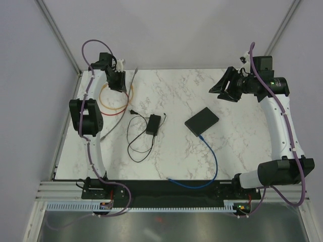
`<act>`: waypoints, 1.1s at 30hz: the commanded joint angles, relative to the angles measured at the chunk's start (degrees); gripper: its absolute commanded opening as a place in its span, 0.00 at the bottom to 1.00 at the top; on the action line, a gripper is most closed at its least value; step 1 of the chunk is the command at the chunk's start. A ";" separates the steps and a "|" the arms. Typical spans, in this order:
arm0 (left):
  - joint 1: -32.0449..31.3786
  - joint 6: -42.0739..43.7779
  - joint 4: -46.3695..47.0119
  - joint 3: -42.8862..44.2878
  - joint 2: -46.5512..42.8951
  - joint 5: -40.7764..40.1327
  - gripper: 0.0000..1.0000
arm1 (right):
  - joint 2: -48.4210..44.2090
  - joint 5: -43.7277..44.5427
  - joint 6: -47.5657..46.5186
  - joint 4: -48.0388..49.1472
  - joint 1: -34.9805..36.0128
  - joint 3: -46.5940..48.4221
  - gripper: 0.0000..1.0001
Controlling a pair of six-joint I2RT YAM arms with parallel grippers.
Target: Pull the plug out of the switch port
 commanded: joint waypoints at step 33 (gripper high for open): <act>-31.17 -44.21 33.27 -14.19 -4.62 36.63 0.47 | 2.35 -1.57 -10.57 21.23 1.34 -38.08 0.57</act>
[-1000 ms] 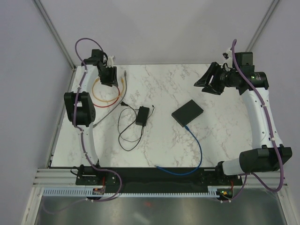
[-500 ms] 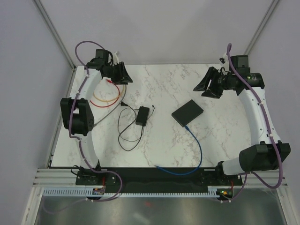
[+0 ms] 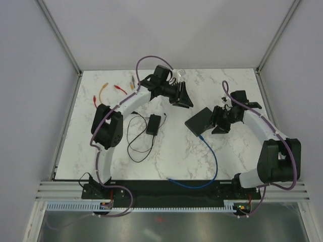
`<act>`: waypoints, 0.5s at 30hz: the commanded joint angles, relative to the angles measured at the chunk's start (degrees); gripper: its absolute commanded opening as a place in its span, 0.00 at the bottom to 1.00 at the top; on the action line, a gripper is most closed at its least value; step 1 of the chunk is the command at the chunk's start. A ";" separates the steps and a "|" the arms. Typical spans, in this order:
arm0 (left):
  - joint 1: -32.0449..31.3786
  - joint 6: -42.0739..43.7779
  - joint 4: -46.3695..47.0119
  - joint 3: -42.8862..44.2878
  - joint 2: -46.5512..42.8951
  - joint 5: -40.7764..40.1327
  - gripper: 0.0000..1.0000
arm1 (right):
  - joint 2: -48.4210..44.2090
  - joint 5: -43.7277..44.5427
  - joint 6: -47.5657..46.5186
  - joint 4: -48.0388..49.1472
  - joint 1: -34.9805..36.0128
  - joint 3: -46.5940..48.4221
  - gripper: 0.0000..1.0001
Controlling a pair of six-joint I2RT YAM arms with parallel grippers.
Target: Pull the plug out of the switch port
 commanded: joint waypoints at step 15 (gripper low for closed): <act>-7.47 -18.34 15.13 5.29 16.31 10.79 0.42 | 11.87 -6.75 -4.99 18.24 -0.04 -7.67 0.57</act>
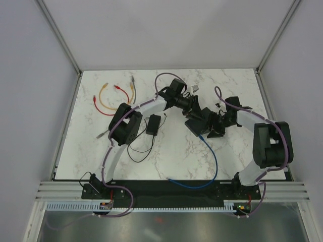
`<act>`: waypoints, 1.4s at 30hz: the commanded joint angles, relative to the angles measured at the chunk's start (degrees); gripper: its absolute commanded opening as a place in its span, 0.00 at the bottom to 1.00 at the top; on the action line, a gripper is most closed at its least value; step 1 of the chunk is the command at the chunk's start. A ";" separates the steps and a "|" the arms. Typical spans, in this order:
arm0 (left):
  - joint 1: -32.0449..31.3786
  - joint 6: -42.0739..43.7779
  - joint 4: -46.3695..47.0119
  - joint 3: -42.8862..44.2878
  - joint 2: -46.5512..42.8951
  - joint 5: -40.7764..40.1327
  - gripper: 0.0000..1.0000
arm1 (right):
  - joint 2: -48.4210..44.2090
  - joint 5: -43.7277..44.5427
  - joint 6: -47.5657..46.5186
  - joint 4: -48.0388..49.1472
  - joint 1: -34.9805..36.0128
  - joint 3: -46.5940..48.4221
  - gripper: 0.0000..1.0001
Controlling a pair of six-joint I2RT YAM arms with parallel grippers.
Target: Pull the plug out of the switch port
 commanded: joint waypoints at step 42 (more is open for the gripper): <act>0.47 -0.51 -12.58 1.10 7.16 -7.70 0.25 | 2.31 -4.40 0.91 12.49 0.95 -8.19 0.43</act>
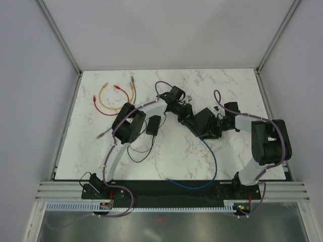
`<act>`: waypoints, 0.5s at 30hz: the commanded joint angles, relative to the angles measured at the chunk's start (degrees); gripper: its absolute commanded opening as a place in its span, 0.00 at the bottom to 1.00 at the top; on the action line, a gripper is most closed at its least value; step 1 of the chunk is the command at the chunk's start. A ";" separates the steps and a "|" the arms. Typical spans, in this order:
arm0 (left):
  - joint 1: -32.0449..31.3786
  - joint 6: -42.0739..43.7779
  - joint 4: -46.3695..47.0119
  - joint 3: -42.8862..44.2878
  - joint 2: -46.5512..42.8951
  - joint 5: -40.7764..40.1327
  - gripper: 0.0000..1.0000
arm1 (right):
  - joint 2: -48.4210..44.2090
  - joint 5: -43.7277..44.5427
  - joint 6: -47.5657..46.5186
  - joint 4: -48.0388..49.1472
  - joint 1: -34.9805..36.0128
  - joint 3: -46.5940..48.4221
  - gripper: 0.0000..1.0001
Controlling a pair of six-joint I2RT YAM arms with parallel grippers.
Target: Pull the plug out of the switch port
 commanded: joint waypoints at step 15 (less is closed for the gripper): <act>0.25 2.46 -2.35 0.25 1.43 -1.40 0.23 | 2.98 2.44 -0.57 -0.99 0.75 -0.18 0.40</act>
